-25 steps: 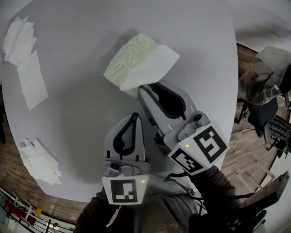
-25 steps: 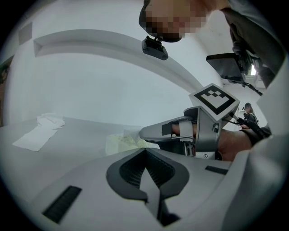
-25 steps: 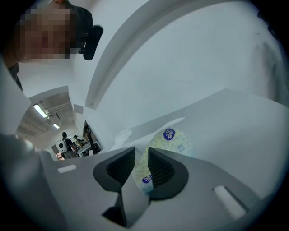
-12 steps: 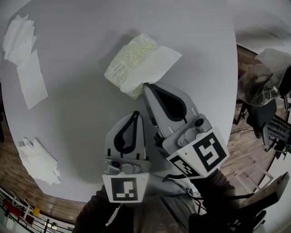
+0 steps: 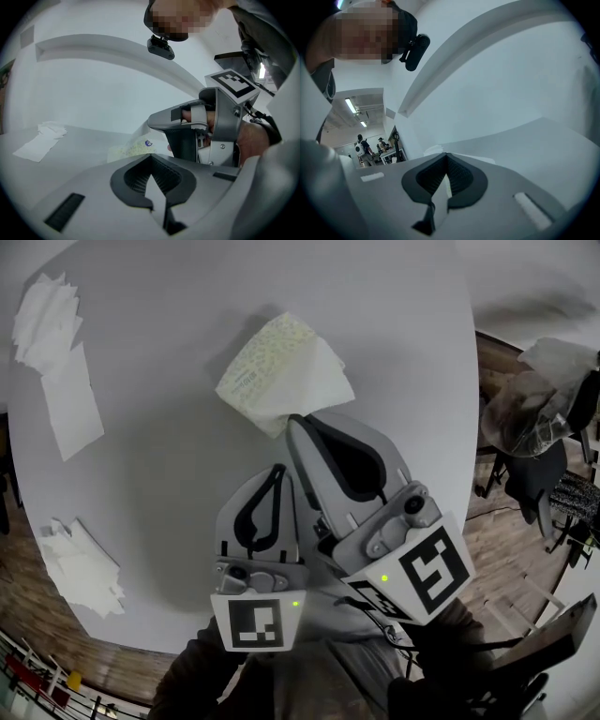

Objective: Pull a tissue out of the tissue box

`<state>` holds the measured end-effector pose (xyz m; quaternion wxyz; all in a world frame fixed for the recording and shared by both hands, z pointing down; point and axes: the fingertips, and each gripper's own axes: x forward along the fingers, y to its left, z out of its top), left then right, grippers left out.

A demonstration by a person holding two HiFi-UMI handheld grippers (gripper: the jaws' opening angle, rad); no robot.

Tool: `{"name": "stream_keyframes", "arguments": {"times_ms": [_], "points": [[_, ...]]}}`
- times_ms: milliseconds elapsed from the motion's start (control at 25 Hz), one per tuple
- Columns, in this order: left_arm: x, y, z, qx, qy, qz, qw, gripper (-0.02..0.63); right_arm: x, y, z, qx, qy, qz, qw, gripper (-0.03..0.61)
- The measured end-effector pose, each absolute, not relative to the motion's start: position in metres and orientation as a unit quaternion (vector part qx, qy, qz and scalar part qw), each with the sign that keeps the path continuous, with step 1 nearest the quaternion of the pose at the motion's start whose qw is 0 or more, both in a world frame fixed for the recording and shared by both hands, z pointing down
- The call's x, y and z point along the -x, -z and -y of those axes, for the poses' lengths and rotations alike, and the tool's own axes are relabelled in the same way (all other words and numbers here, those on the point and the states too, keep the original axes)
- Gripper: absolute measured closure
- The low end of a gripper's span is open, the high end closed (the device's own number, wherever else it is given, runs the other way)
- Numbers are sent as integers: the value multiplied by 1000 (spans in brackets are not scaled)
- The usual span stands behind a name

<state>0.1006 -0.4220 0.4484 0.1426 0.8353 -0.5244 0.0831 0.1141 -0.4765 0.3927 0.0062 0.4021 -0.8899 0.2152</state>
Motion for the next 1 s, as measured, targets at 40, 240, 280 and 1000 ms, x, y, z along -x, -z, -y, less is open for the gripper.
{"name": "stream_keyframes", "arguments": {"times_ms": [40,240,280,1000], "points": [[-101,-445,421,-836,-81,525,140,615,-114,-386,475,-401,-210,892,4,578],[-102,-418,414,-839,-70,526,122,615,-111,-349,467,-398,-182,899,-12,578],[-102,-412,412,-839,-66,527,118,615,-110,-341,464,-397,-175,901,-16,578],[-86,-282,287,-850,-22,524,46,615,-100,-188,310,-395,-60,914,-74,577]]}}
